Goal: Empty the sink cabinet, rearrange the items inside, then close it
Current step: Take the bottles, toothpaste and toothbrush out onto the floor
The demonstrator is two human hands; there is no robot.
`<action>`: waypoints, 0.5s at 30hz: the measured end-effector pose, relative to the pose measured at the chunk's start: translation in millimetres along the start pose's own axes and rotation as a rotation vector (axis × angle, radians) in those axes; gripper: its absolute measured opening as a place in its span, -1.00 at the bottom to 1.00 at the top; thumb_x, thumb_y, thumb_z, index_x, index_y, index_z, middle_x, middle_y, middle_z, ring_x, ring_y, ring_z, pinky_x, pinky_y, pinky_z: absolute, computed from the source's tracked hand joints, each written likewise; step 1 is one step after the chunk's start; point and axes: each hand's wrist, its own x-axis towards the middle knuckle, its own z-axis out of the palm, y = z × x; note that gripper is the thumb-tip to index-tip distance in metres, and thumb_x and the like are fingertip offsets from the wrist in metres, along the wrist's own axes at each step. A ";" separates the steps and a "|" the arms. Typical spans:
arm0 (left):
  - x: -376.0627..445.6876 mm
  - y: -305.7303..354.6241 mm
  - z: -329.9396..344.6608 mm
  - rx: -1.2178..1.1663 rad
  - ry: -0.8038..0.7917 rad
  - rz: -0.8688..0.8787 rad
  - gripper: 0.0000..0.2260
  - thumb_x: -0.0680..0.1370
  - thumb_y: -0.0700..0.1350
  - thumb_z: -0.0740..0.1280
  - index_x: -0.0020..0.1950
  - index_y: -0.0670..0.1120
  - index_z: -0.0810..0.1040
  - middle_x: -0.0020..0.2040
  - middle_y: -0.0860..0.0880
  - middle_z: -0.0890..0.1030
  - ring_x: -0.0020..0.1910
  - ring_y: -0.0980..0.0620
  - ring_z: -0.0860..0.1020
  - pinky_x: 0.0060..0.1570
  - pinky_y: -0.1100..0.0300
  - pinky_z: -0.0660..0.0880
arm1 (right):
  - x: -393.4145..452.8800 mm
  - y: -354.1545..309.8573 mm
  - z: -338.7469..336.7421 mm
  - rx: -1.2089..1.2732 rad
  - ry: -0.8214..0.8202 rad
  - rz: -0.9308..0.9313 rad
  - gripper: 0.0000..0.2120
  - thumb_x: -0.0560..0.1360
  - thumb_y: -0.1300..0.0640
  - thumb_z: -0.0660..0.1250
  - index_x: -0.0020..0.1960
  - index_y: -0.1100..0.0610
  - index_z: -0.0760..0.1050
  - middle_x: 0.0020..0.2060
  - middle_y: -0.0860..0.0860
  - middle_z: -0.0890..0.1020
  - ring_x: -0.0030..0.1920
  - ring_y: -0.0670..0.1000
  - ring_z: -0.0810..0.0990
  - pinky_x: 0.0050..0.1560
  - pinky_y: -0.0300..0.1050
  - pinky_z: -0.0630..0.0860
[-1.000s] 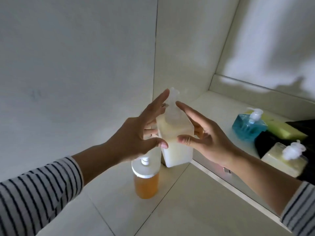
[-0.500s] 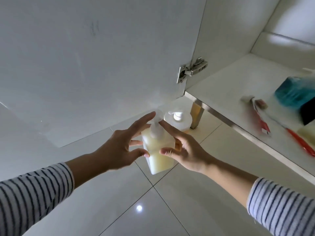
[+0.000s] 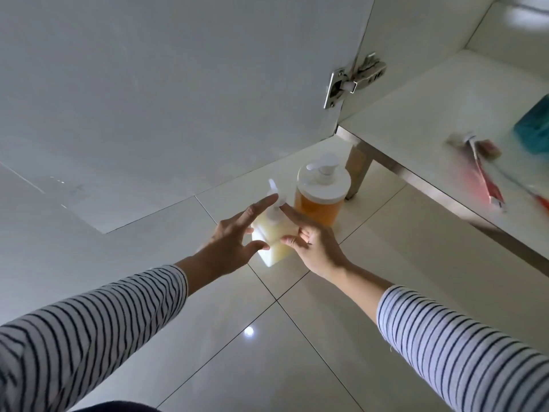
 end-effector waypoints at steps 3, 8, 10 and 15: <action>0.1 -7.2 7.3 0.017 -0.023 -0.078 -0.17 0.39 -0.13 0.49 0.38 0.44 0.06 0.33 0.34 0.30 0.12 -0.07 0.56 0.14 0.02 0.53 | -0.5 8.4 1.8 -0.039 0.043 -0.046 -0.42 0.44 0.36 0.37 0.36 -0.05 0.34 0.29 -0.24 0.38 0.29 -0.19 0.42 0.30 -0.39 0.29; 0.2 -8.8 12.1 -0.018 -0.031 -0.132 -0.18 0.40 -0.11 0.49 0.35 0.47 0.05 0.38 0.24 0.35 0.16 -0.04 0.54 0.14 -0.07 0.51 | -0.3 11.7 3.1 -0.119 0.125 -0.114 -0.48 0.43 0.36 0.38 0.33 0.07 0.41 0.26 -0.14 0.45 0.22 -0.24 0.43 0.24 -0.49 0.29; -1.2 -6.3 13.2 -0.015 -0.017 -0.129 -0.19 0.41 -0.09 0.48 0.36 0.47 0.04 0.35 0.32 0.31 0.15 -0.04 0.54 0.13 -0.07 0.52 | -2.5 12.8 3.9 -0.205 0.193 -0.166 -0.52 0.42 0.34 0.40 0.31 0.15 0.46 0.26 0.02 0.51 0.22 -0.15 0.47 0.22 -0.50 0.31; -4.5 12.5 5.3 0.096 0.001 -0.111 -0.26 0.43 0.00 0.45 0.39 0.37 0.04 0.28 0.41 0.25 0.22 0.07 0.48 0.15 0.24 0.40 | -12.8 9.1 -4.8 -0.231 0.217 -0.178 -0.59 0.44 0.23 0.40 0.28 0.13 0.49 0.21 -0.01 0.55 0.16 -0.07 0.56 0.22 -0.35 0.43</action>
